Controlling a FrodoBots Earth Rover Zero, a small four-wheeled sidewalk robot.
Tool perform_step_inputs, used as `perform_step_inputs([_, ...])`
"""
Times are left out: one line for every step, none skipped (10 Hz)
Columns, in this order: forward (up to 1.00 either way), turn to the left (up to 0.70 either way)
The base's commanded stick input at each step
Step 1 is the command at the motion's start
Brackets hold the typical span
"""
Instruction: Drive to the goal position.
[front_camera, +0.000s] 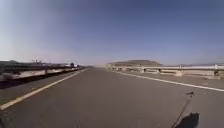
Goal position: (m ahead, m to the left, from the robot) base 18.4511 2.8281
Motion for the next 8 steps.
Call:
perform_step_inputs([0.85, 0.06])
perform_step_inputs([0.85, 0.14])
perform_step_inputs([0.85, 0.22])
perform_step_inputs([0.85, 0.30])
perform_step_inputs([0.85, 0.00])
perform_step_inputs([0.85, 0.00])
perform_step_inputs([0.85, 0.00])
perform_step_inputs([0.85, 0.00])
